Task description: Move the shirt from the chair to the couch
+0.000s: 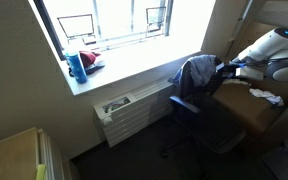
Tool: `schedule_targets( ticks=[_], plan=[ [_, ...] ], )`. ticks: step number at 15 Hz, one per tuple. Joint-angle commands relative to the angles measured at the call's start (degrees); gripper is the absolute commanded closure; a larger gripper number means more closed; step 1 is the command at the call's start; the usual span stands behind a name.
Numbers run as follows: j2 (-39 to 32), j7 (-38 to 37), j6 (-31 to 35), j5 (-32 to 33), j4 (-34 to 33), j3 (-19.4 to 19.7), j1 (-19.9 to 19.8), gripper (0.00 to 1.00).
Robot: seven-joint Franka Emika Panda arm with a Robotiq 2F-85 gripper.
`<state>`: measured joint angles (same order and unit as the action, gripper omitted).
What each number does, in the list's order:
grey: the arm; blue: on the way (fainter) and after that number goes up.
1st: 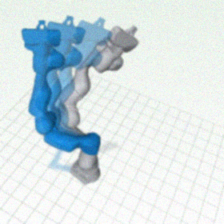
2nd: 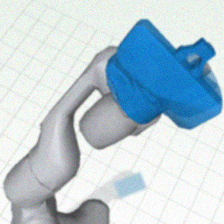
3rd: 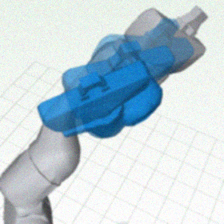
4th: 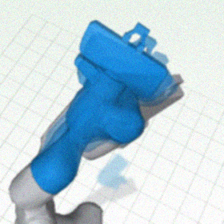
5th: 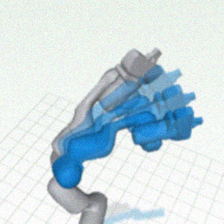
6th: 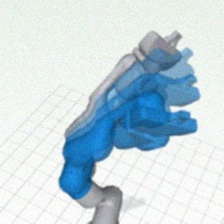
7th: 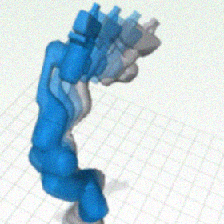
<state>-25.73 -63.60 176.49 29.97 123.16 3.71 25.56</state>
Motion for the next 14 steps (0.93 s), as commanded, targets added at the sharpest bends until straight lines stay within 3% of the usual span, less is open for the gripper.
schedule_targets(
  ticks=[1, 3, 6, 9, 11, 12, 14],
  plan=[
    [-0.79, -1.62, -3.58, 1.77, -1.63, 3.42, 3.28, 0.00],
    [-8.52, -4.68, 2.03, 4.33, -7.23, 8.00, 6.85, 0.00],
    [-18.70, -8.86, 1.31, 6.18, -17.01, 15.24, 15.40, 0.00],
    [-29.82, -14.83, 1.87, 4.71, -27.43, 27.74, 26.85, 0.00],
    [-37.41, -18.49, -1.42, 3.20, -34.56, 33.18, 30.42, 0.00],
    [-30.20, -11.74, 0.63, -1.20, -26.01, 29.60, 29.61, 0.00],
    [-35.78, -14.33, -0.40, -1.85, -31.18, 33.07, 32.10, 0.00]
  ],
)
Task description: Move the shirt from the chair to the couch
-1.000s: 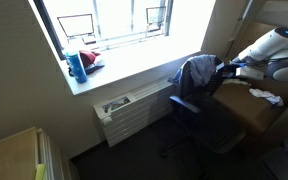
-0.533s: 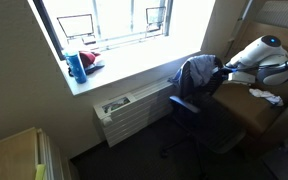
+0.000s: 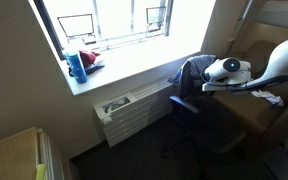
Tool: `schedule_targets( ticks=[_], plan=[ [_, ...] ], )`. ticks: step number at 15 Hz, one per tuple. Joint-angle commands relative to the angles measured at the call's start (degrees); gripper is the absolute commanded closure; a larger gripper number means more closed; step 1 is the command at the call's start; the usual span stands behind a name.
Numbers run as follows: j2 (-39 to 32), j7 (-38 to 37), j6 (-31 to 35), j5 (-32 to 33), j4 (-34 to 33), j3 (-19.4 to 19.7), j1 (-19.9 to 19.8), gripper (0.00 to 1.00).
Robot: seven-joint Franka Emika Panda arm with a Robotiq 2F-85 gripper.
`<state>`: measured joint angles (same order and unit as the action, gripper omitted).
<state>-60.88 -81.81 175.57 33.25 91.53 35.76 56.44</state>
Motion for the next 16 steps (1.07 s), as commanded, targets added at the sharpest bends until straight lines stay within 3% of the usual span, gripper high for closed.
schedule_targets(
  ticks=[1, 2, 4, 6, 7, 8, 11, 13, 14, 16],
  plan=[
    [-2.04, 3.56, 0.55, -5.26, -0.83, 1.51, 1.33, 0.00],
    [-2.70, 3.06, -0.35, -5.07, -0.65, 2.74, 2.37, 0.00],
    [-10.01, 0.45, -1.65, -8.74, -3.94, 11.53, 7.50, 0.00],
    [-14.84, 0.70, -2.59, -13.35, -5.18, 15.13, 9.28, 0.00],
    [-15.20, 3.38, -3.61, -15.81, -5.94, 12.71, 7.13, 0.25],
    [-15.30, 4.38, -4.42, -18.07, -5.89, 11.61, 6.85, 0.28],
    [-15.89, 7.93, -4.40, -23.06, -7.68, 7.05, 3.51, 0.48],
    [-16.85, 8.95, -3.74, -25.62, -8.84, 6.32, 2.68, 0.62],
    [-17.22, 9.37, -3.53, -26.45, -9.25, 6.45, 2.46, 0.70],
    [-19.68, 8.24, -4.22, -27.45, -10.24, 10.40, 4.52, 0.83]
  ],
)
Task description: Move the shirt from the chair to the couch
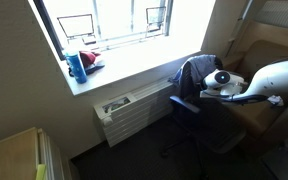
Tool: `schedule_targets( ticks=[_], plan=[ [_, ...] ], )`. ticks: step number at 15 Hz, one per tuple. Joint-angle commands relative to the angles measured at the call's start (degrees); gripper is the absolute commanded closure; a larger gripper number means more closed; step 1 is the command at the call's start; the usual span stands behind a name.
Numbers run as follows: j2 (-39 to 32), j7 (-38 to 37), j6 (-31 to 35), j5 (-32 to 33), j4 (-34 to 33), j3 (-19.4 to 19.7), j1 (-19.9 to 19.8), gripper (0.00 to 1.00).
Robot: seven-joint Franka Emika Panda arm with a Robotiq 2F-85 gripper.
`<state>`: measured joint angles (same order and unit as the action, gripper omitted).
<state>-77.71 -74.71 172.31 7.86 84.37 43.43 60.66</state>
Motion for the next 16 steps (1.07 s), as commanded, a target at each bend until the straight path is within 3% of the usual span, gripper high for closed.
schedule_targets(
  ticks=[1, 2, 5, 6, 8, 10, 12, 16],
  plan=[
    [-4.17, 0.66, -0.79, -2.01, -3.46, 4.99, 1.46, 0.91],
    [-5.78, 0.10, -0.70, -1.86, -3.82, 7.72, 2.77, 0.97],
    [-8.64, 0.29, -0.62, -1.69, -2.86, 15.75, 6.48, 1.00],
    [-6.11, 0.42, -1.42, 0.87, -1.29, 14.86, 6.22, 1.00],
    [2.43, 10.59, -4.18, -0.39, 2.34, 9.34, 4.02, 1.00],
    [8.26, 14.89, -8.65, -0.39, 6.52, 9.83, 4.52, 1.00],
    [7.83, 9.33, -12.70, -1.49, 8.42, 17.31, 8.15, 1.00],
    [10.00, 2.11, -13.18, -0.96, 14.30, 30.60, 13.81, 1.00]
  ],
)
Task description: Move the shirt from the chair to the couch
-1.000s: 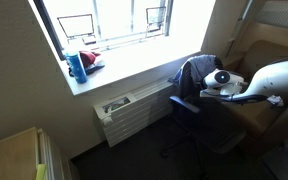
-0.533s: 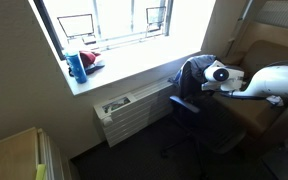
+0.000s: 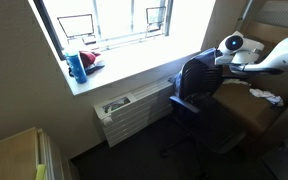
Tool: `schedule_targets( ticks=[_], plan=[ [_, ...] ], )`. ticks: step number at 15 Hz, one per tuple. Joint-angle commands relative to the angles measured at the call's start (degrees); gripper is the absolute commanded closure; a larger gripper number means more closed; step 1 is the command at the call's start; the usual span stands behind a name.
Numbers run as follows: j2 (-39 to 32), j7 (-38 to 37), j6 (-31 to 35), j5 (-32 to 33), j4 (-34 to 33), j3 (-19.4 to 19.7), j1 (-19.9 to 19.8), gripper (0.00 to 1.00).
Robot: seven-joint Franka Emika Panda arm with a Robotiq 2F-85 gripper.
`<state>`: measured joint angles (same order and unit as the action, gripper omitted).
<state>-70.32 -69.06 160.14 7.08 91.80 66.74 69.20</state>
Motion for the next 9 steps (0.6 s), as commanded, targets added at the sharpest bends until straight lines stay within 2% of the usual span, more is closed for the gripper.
schedule_targets(
  ticks=[1, 4, 6, 8, 9],
  plan=[
    [3.16, -4.77, -1.25, -0.52, 8.83, 10.29, 6.64, 1.00],
    [5.82, -7.21, -1.02, -2.71, 16.63, 17.47, 10.61, 1.00],
    [10.21, -6.09, 5.03, -5.87, 23.44, 18.67, 11.32, 1.00],
    [13.21, -4.68, 14.21, -9.41, 30.05, 16.89, 10.39, 1.00],
    [8.09, -4.67, 6.75, -9.50, 22.95, 18.51, 9.80, 0.98]
  ],
)
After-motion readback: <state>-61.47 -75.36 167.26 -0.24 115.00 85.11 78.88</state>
